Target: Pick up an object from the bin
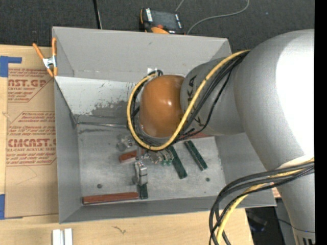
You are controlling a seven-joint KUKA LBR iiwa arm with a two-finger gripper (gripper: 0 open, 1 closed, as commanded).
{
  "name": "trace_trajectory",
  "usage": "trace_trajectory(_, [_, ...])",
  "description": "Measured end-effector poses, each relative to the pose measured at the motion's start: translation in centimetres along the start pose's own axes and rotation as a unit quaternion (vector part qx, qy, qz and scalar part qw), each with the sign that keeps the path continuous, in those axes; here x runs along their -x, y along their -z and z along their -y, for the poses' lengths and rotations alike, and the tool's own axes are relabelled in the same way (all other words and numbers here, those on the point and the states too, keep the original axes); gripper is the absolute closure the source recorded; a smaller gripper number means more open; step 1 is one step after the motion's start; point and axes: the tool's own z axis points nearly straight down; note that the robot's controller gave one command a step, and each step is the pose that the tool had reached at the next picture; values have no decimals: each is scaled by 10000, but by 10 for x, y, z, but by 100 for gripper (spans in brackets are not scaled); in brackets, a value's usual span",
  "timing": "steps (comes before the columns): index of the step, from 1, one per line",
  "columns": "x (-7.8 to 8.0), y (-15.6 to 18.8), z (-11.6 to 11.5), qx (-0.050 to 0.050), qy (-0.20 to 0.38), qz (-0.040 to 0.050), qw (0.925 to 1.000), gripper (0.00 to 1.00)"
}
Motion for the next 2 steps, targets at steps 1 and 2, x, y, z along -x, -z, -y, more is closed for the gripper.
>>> trace_trajectory(1, [1, 3, -1, 4, -1, 30, 10000, 100])
trace_trajectory(2, [1, 2, 0, 5, -2, 25, 10000, 0])
